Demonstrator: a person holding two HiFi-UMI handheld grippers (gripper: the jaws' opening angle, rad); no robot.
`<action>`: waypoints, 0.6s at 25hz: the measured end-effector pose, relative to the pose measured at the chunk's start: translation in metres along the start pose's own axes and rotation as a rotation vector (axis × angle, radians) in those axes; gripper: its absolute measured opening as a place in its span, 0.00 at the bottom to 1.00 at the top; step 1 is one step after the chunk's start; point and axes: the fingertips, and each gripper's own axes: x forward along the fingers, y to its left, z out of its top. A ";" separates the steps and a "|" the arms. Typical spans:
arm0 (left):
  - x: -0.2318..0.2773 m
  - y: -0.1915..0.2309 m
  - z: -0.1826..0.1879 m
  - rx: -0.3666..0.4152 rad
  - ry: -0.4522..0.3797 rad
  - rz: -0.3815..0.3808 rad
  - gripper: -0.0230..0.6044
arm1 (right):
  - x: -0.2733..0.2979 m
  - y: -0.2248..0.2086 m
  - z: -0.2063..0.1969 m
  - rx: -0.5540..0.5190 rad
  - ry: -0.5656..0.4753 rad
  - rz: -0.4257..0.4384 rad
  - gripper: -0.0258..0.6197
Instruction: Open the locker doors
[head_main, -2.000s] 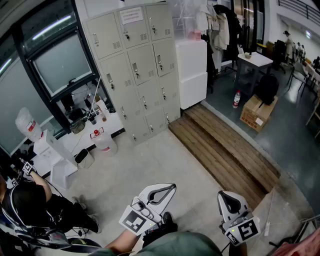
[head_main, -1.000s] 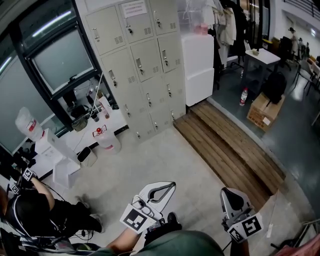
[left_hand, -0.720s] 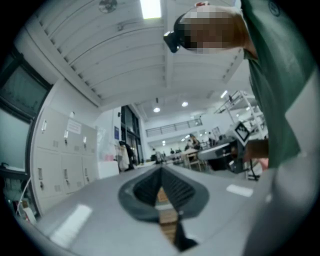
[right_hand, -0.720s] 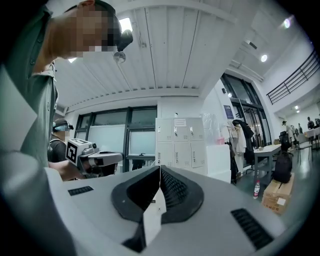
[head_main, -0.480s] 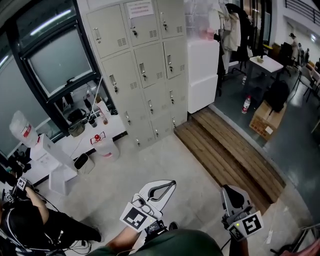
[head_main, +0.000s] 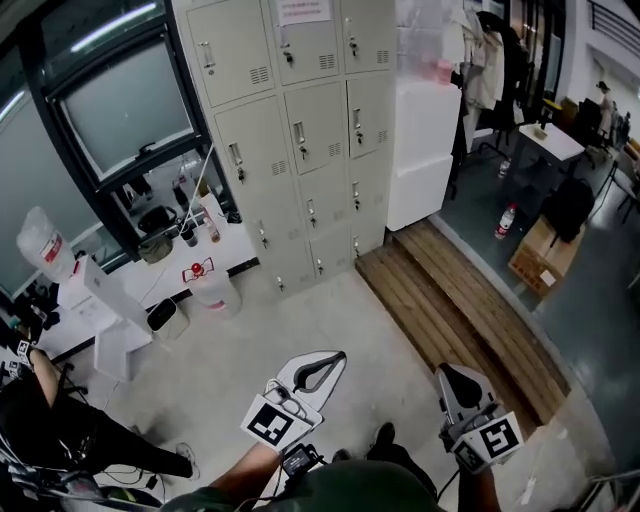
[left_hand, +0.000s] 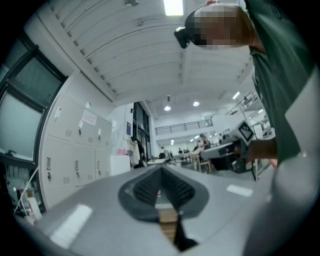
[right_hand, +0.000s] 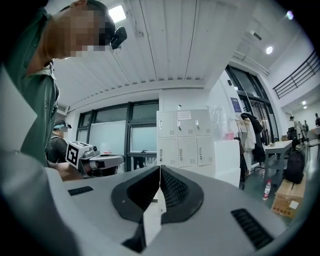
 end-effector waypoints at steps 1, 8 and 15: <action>0.007 0.004 0.002 0.018 0.002 -0.001 0.03 | 0.008 -0.008 0.000 -0.003 0.001 0.007 0.05; 0.051 0.050 0.003 0.085 0.002 0.082 0.03 | 0.084 -0.047 0.000 -0.001 0.005 0.139 0.05; 0.086 0.078 -0.009 0.115 0.050 0.218 0.03 | 0.130 -0.106 0.004 -0.008 -0.019 0.242 0.05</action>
